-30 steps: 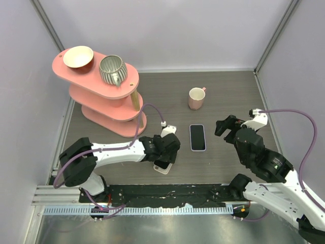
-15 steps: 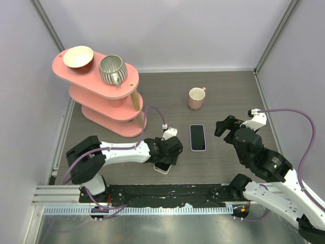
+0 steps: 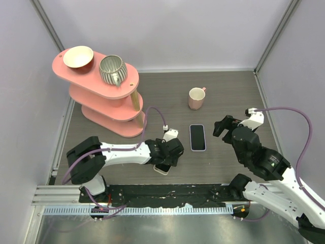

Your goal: Put the phone into the phone case

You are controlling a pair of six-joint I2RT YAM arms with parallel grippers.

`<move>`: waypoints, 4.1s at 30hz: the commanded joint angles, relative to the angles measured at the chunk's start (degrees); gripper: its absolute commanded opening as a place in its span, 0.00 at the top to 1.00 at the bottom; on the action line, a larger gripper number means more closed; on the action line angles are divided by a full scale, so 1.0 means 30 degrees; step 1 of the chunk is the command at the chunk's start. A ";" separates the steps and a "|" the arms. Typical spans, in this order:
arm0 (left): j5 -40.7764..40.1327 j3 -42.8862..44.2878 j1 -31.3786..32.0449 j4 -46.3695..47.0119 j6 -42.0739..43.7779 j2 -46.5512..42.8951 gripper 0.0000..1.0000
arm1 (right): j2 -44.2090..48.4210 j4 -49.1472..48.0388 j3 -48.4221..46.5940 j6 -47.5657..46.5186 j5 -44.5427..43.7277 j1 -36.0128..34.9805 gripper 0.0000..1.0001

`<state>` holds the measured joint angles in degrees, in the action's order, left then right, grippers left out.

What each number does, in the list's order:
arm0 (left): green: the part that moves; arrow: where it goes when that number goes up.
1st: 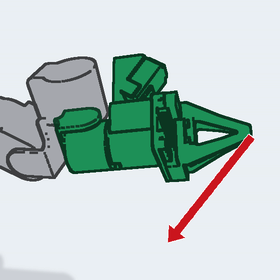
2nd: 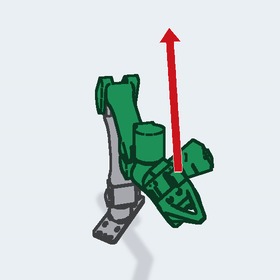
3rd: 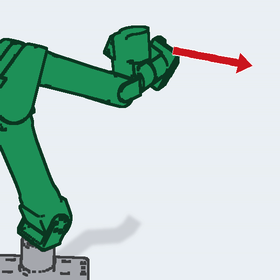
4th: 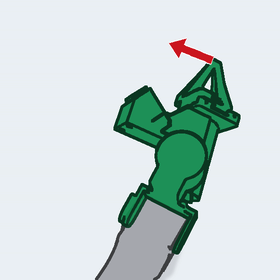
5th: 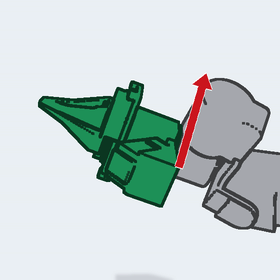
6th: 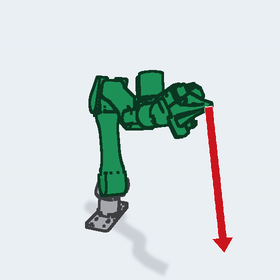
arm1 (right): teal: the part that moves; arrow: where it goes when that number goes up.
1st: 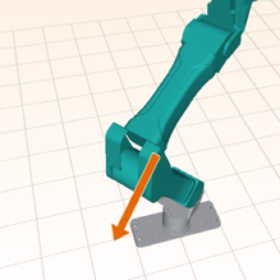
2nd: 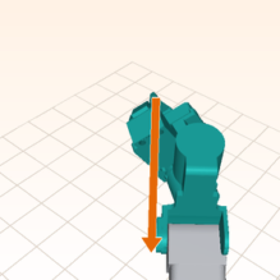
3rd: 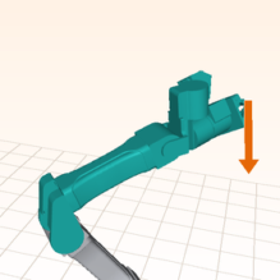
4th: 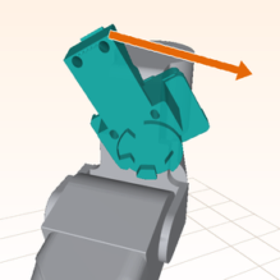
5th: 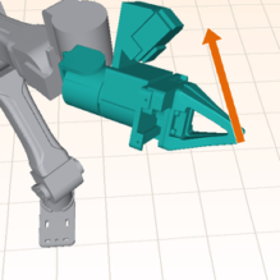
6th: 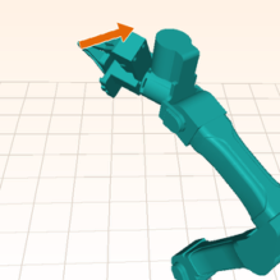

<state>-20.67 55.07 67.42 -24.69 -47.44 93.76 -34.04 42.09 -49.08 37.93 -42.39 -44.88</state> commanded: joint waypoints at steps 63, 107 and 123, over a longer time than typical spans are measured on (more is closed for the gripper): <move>-0.1607 0.0100 0.1141 -0.2024 -0.1705 -0.1718 0.06 | 0.0654 -0.0435 -0.0135 0.0569 0.2146 -0.0039 0.12; 0.6038 -0.8395 -0.4133 0.4215 -0.2321 -0.6556 0.70 | -1.1268 -0.8989 0.5316 0.8186 0.5928 -0.5576 0.63; 0.7446 -1.0446 -0.3606 0.8141 -0.5248 -0.8576 0.73 | -1.4579 -0.9897 0.3588 0.7337 0.5400 -0.5547 0.64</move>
<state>-0.45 24.95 55.51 -5.65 -59.29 69.38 -76.36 15.38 -35.20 61.08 -23.44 -61.39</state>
